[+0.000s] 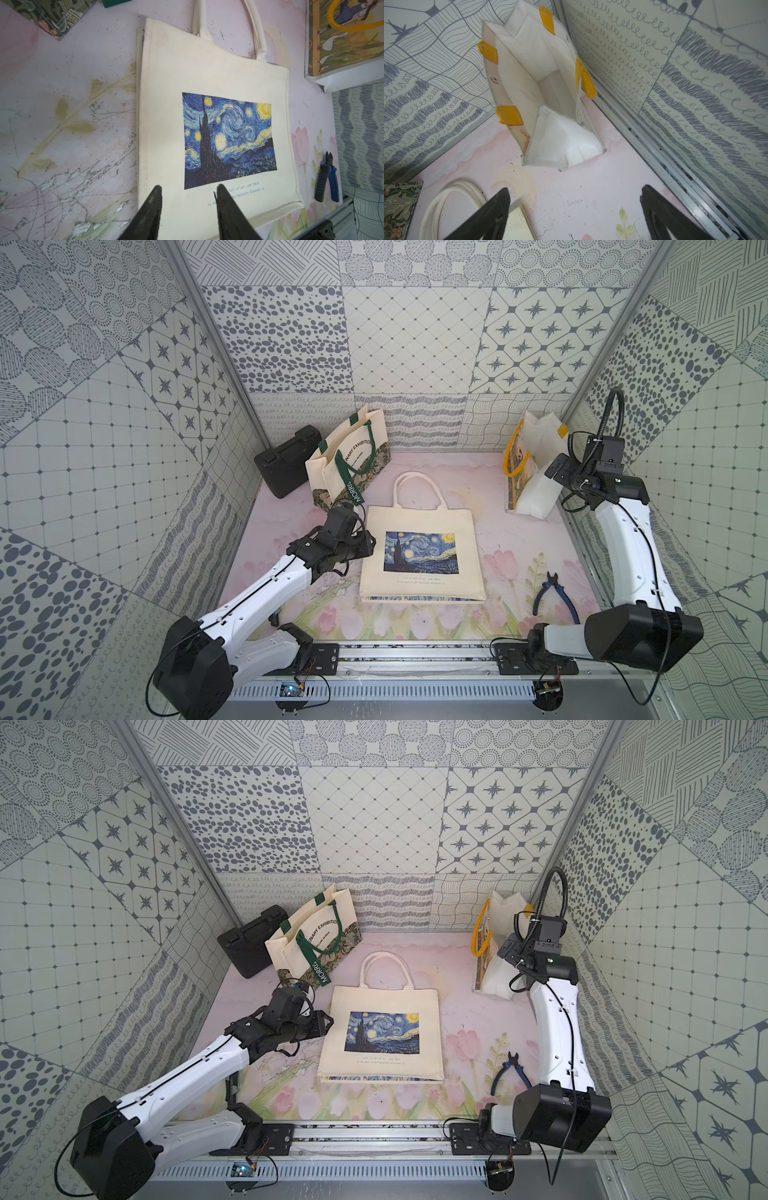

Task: Put away the canvas bag
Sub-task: Pick up the canvas bag from the center of the board.

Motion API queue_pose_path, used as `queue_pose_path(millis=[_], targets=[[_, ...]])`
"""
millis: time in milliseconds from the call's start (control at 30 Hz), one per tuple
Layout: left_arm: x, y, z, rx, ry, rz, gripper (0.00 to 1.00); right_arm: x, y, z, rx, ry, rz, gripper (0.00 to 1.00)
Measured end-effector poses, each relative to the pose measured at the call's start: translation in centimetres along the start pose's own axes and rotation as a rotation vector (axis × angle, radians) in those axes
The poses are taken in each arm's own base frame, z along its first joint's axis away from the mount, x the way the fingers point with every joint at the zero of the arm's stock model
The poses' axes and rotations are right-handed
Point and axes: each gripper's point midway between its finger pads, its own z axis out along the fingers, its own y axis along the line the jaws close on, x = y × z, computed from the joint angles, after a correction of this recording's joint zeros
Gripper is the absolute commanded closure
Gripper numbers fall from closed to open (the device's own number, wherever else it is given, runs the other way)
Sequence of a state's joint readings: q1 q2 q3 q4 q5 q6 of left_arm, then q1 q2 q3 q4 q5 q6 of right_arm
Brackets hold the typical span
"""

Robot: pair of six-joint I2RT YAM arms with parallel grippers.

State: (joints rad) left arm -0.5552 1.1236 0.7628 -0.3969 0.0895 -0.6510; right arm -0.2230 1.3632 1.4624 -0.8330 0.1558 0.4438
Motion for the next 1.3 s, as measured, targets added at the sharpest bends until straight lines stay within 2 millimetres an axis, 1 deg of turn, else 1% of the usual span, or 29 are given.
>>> queue_pose_path(millis=[167,233,333,400,500,600,767,833,967,1033,1067,1133,1167,1200,1300], targets=[[0.5,-0.1,1.1,0.014,0.028,-0.001,0.55,0.5,-1.5,1.9,-0.006,0.035,0.089,0.01],[0.7,-0.2,1.4,0.020,0.037,-0.002,0.55,0.6,-1.7,2.7,-0.032,0.036,0.128,0.01],[0.7,-0.5,1.5,0.039,0.044,-0.001,0.55,1.1,-1.8,4.3,-0.097,0.036,0.187,0.01],[0.7,-0.8,1.5,0.052,0.046,0.000,0.55,2.3,-1.9,5.6,-0.142,0.056,0.222,0.01],[0.9,-0.9,1.4,0.065,0.050,0.004,0.55,3.5,-1.7,6.6,-0.191,0.075,0.237,0.01],[1.0,-0.9,1.3,0.071,0.044,0.009,0.55,3.4,-0.7,6.8,-0.264,0.059,0.235,0.01],[1.3,-0.8,1.2,0.074,0.047,0.009,0.55,1.7,1.4,6.0,-0.387,-0.004,0.225,0.06],[1.4,-0.8,1.1,0.076,0.048,0.009,0.55,1.5,1.8,5.9,-0.405,-0.013,0.221,0.08],[1.5,-0.8,1.0,0.082,0.049,0.009,0.55,1.0,2.3,5.6,-0.423,-0.019,0.221,0.15],[1.5,-0.8,1.0,0.084,0.051,0.009,0.55,0.6,2.5,5.5,-0.422,-0.023,0.221,0.21],[1.5,-0.8,1.0,0.085,0.050,0.009,0.55,0.2,2.6,5.6,-0.420,-0.026,0.222,0.25],[1.6,-0.9,0.9,0.088,0.051,0.009,0.55,-0.6,2.7,5.7,-0.416,-0.034,0.225,0.39],[1.6,-0.8,1.0,0.088,0.053,0.009,0.55,-0.9,2.8,5.8,-0.415,-0.036,0.231,0.45],[1.7,-0.8,1.0,0.090,0.055,0.009,0.55,-1.1,2.9,5.9,-0.415,-0.035,0.237,0.48],[1.8,-0.8,1.0,0.088,0.059,0.008,0.55,-1.2,2.9,6.2,-0.411,-0.026,0.248,0.49]])
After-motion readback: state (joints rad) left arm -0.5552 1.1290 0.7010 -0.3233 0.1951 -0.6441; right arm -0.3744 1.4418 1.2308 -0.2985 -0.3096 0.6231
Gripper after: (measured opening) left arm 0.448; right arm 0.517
